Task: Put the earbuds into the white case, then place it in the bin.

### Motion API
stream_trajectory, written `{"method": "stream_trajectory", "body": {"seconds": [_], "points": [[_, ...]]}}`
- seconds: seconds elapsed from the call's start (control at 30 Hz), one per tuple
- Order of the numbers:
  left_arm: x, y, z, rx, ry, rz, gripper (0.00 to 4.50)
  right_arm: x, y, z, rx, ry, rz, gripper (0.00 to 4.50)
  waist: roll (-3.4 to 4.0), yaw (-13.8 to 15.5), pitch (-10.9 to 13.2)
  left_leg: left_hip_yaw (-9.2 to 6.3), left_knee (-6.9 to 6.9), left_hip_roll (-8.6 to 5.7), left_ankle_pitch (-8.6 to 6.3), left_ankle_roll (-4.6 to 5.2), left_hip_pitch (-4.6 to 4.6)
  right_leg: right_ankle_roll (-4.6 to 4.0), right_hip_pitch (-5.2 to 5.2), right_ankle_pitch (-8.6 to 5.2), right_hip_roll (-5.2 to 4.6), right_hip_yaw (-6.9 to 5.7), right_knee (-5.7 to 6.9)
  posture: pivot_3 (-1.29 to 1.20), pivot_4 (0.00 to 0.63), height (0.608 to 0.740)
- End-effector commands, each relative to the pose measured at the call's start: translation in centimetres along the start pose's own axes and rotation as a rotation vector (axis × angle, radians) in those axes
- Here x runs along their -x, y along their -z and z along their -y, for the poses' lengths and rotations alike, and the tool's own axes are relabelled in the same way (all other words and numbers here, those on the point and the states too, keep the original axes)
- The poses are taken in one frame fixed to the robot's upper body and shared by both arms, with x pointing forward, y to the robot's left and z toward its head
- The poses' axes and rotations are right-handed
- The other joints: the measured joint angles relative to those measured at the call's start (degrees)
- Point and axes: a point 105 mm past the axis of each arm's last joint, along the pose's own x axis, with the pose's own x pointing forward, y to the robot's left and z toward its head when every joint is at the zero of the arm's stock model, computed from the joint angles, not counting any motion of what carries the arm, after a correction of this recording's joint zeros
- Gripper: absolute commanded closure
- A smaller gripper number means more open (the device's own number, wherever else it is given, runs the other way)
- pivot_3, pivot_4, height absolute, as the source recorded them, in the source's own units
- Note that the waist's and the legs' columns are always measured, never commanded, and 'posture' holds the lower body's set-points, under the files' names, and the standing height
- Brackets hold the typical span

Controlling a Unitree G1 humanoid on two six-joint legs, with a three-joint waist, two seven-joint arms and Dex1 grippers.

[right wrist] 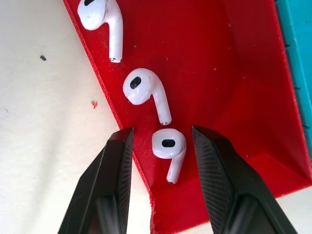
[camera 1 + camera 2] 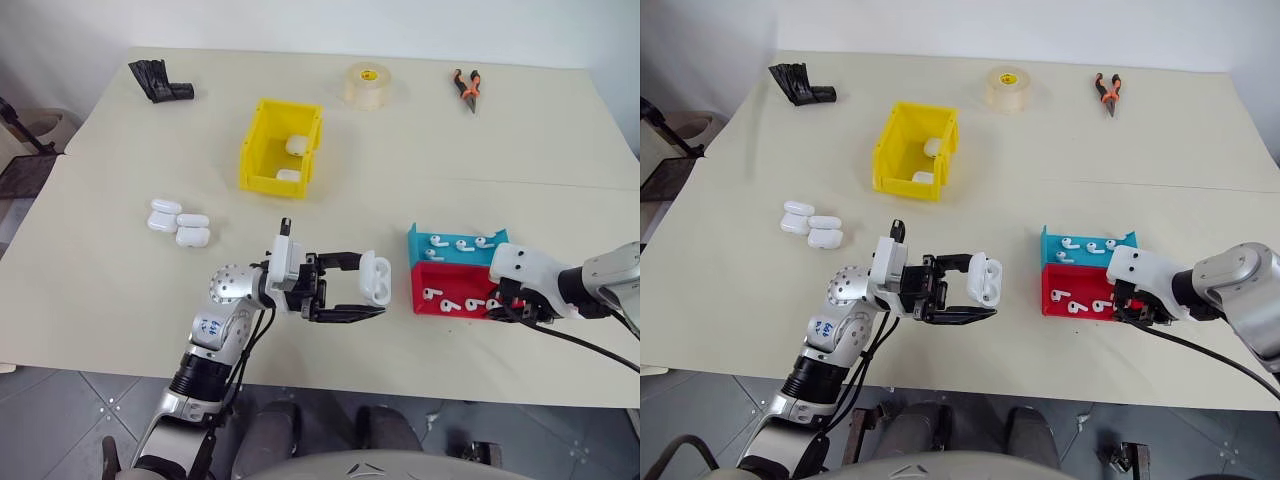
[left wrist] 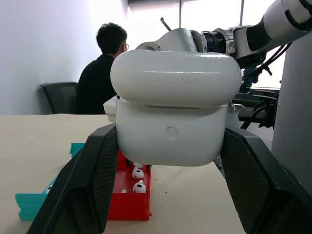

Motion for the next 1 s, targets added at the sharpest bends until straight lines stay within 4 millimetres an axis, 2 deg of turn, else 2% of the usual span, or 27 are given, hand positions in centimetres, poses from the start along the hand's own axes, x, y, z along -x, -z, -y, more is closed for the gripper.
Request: {"method": "stream_trajectory", "body": {"seconds": [0.03, 0.1, 0.13, 0.2, 0.3, 0.53, 0.63, 0.77, 0.9, 1.0], "points": [[-0.4, -1.0, 0.1, -0.037, 0.02, 0.032, 1.73, 0.6, 0.7, 0.4, 0.005, 0.033, -0.036, 2.56, 0.0, 0.0, 0.0, 0.0, 0.0, 0.0, 0.0, 0.0, 0.0, 0.0, 0.01, 0.0, 0.0, 0.0, 0.0, 0.0, 0.15, 0.74], [-0.4, -1.0, 0.1, -0.037, 0.02, 0.032, 1.73, 0.6, 0.7, 0.4, 0.002, 0.033, -0.037, 2.56, 0.0, 0.0, 0.0, -0.01, 0.0, 0.0, 0.0, 0.0, 0.0, 0.0, 0.01, 0.0, 0.0, 0.0, 0.0, 0.0, 0.15, 0.74], [-0.4, -1.0, 0.1, -0.037, 0.02, 0.032, 1.73, 0.6, 0.7, 0.4, 0.001, 0.033, -0.036, 2.74, 0.0, 0.0, 0.0, -0.01, 0.0, 0.0, 0.0, 0.0, 0.0, 0.0, 0.01, 0.0, 0.0, 0.0, 0.0, 0.0, 0.15, 0.74], [-0.3, -1.0, 0.1, -0.037, 0.021, 0.032, 1.73, 0.6, 0.7, 0.4, -0.001, 0.033, -0.035, 3.14, 0.0, 0.0, 0.0, -0.01, 0.0, 0.0, 0.0, 0.0, 0.0, 0.0, 0.01, 0.0, 0.0, 0.0, 0.0, 0.0, 0.15, 0.74], [-0.3, -0.9, 0.1, -0.038, 0.022, 0.032, 1.73, 0.5, 0.7, 0.4, -0.005, 0.034, -0.033, 3.99, 0.0, 0.0, 0.0, 0.0, 0.01, 0.0, 0.0, 0.0, 0.01, 0.0, 0.02, 0.0, 0.0, 0.0, 0.0, 0.0, 0.15, 0.74], [-0.3, -0.9, 0.0, -0.04, 0.024, 0.031, 1.73, 0.6, 0.7, 0.4, -0.011, 0.04, -0.028, 3.99, 0.0, 0.0, 0.0, 0.0, 0.01, 0.0, 0.0, 0.0, 0.01, 0.0, 0.02, 0.0, 0.0, -0.01, 0.0, 0.0, 0.15, 0.74], [-0.3, -1.0, 0.0, -0.041, 0.022, 0.032, 1.73, 1.6, 0.1, 0.7, -0.015, 0.047, 0.01, 3.99, 0.0, 0.0, 0.0, 0.0, 0.01, -0.01, 0.0, 0.0, 0.0, 0.0, 0.01, 0.0, 0.0, -0.01, 0.0, 0.0, 0.15, 0.74], [-0.3, -1.1, -0.1, -0.04, 0.022, 0.039, 1.73, 4.1, -2.3, 0.3, -0.004, 0.012, 0.178, 3.99, 0.0, 0.0, 0.0, 0.04, 0.01, 0.0, 0.0, 0.0, 0.0, 0.0, -0.01, 0.0, 0.02, -0.05, 0.0, 0.0, 0.15, 0.74], [-0.2, -1.2, -0.3, -0.043, 0.036, 0.045, 1.73, 5.7, -3.3, 0.7, -0.036, 0.073, 0.321, 3.99, 0.0, 0.1, 0.0, 0.03, 0.01, 0.0, 0.0, 0.0, 0.0, 0.01, 0.02, 0.01, 0.02, -0.13, 0.0, 0.0, 0.15, 0.74], [-0.3, -1.1, -0.5, -0.032, 0.051, 0.044, 1.73, 6.5, -5.6, -0.3, -0.03, 0.048, 0.564, 3.99, -0.03, 0.1, 0.0, 0.0, 0.01, 0.0, 0.0, 0.0, 0.0, 0.03, 0.04, 0.02, 0.04, -0.16, 0.01, 0.0, 0.15, 0.74]]}}
